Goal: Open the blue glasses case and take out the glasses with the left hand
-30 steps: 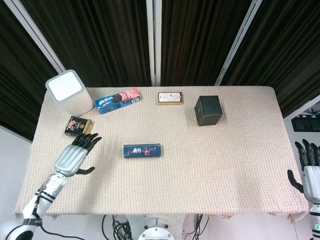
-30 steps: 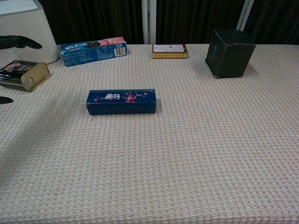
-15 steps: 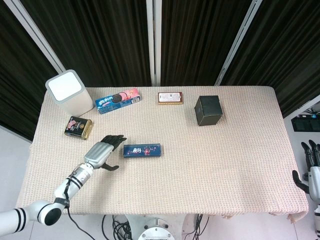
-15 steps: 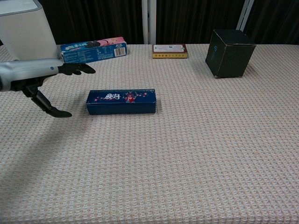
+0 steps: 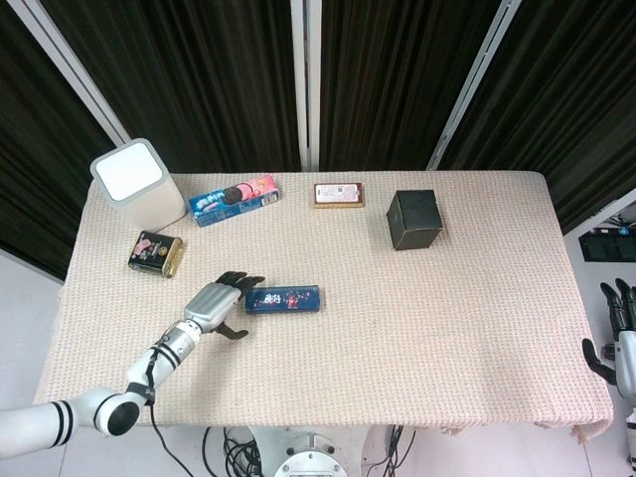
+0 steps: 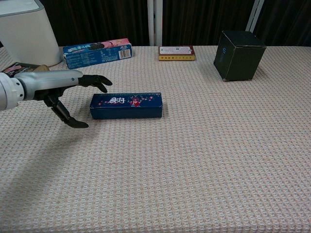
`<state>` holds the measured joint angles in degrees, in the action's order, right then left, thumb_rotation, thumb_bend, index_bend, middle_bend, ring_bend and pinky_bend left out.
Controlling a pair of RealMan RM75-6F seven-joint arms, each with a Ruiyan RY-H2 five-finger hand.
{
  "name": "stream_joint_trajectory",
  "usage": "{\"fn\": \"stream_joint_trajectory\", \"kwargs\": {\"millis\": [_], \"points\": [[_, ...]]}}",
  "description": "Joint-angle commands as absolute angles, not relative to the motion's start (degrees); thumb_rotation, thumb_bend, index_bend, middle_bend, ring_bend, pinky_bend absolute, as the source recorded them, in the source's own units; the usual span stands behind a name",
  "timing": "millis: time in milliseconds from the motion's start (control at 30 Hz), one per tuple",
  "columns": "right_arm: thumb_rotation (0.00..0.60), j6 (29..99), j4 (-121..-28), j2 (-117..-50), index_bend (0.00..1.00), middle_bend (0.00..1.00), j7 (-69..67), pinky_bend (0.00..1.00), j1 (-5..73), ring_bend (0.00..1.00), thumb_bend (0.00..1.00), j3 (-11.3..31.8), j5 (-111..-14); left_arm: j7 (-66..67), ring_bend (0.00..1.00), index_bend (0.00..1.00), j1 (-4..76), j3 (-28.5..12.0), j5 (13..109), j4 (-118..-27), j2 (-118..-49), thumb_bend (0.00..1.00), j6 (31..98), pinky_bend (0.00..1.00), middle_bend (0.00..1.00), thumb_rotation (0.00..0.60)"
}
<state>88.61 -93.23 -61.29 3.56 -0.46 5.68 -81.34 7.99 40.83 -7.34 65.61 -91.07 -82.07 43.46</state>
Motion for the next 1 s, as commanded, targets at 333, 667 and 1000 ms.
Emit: {"fn": "stream_joint_trajectory", "kwargs": {"millis": [333, 667, 1000], "points": [[0.6, 88.1, -92.9, -61.4, 0.0, 0.0, 3.1, 0.0, -0.3, 0.0, 0.3, 5.7, -81.3, 9.3, 0.0, 0.01, 41.6, -6.4, 63.8, -91.7, -82.2, 0.21, 44.3, 0.05, 0.18, 0.6], [0.6, 87.7, -92.7, -61.3, 0.0, 0.0, 2.8, 0.0, -0.2, 0.0, 0.3, 5.6, -81.2, 10.4, 0.0, 0.01, 42.2, -6.0, 61.5, -92.7, -82.0, 0.21, 44.9, 0.05, 0.19, 0.6], [0.6, 87.2, -92.4, -61.4, 0.0, 0.0, 2.6, 0.0, 0.0, 0.0, 0.3, 5.6, -81.1, 16.9, 0.01, 0.02, 43.8, -8.2, 53.7, -95.2, -84.1, 0.23, 49.4, 0.09, 0.06, 0.6]]}}
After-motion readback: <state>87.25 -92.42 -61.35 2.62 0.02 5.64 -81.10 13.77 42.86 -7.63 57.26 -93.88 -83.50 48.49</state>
